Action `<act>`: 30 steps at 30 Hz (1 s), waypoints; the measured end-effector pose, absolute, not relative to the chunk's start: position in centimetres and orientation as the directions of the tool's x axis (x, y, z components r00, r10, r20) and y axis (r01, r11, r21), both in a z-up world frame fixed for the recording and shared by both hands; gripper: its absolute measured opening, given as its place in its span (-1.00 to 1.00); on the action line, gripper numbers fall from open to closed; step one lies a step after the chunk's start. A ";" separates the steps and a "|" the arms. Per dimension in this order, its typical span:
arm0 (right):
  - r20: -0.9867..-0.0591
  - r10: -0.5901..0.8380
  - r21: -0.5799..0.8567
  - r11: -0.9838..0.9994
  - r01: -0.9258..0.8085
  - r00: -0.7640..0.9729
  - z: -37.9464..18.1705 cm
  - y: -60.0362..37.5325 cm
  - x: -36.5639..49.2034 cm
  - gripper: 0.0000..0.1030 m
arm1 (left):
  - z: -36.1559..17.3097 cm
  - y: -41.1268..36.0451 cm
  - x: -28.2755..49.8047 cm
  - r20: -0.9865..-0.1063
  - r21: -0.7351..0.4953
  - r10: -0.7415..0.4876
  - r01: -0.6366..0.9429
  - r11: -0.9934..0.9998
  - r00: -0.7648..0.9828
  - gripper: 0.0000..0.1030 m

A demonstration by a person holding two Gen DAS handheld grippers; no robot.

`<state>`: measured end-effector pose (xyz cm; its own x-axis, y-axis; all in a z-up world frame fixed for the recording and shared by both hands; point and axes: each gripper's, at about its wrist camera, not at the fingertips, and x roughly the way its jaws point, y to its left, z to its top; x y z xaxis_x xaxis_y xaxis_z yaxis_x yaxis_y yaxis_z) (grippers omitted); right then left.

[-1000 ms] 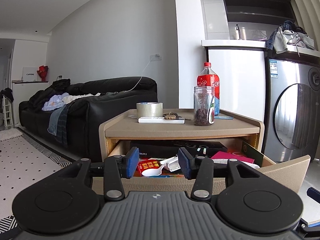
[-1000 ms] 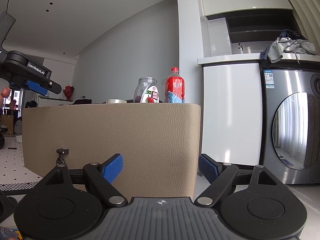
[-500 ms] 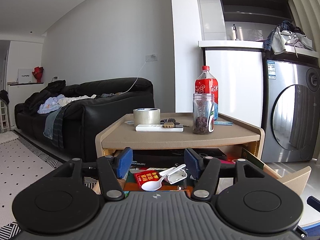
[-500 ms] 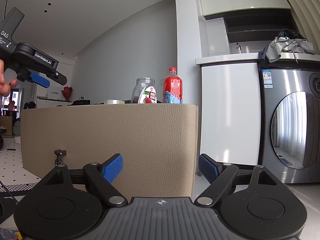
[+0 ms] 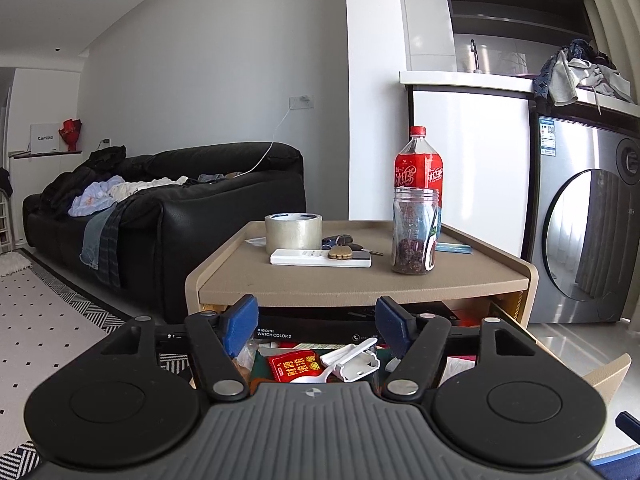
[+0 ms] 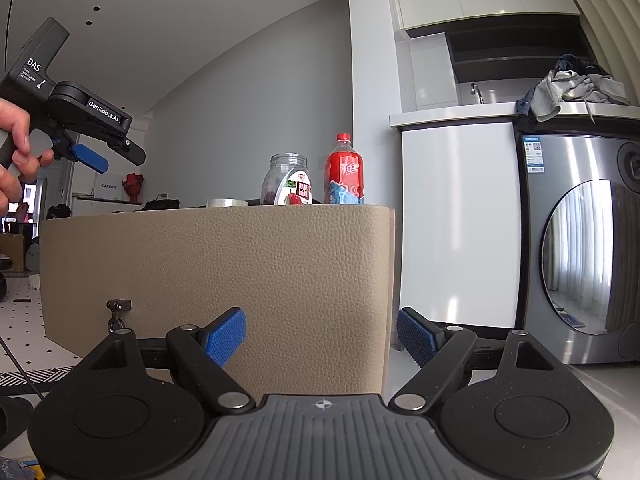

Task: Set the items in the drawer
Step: 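Open the left gripper and release the drawer knob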

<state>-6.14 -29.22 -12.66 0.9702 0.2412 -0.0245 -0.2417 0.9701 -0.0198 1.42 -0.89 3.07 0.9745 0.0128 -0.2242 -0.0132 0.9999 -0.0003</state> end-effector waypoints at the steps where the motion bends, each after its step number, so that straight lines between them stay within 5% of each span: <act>1: -0.025 0.242 -0.017 0.970 -0.242 0.970 -12.6 -29.3 -6.1 0.67 | 3.2 -1.0 1.5 -0.224 0.006 0.013 -0.012 1.000 0.975 0.37; 14: -0.026 0.262 -0.003 0.965 -0.262 0.965 -12.3 -29.5 -6.1 0.67 | 4.8 -2.1 2.8 -0.239 -0.007 -0.011 0.010 1.000 0.971 0.81; 30: -0.071 0.322 0.027 0.947 -0.321 0.944 -11.9 -28.8 -5.4 0.72 | 6.3 -3.1 4.9 -0.234 0.041 0.005 0.004 0.999 0.972 0.96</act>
<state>-5.36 -28.82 -11.90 0.9439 0.3225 -0.0710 -0.3213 0.9466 0.0270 4.90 -3.11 6.34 0.9721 0.0055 -0.2344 0.0042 0.9992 0.0408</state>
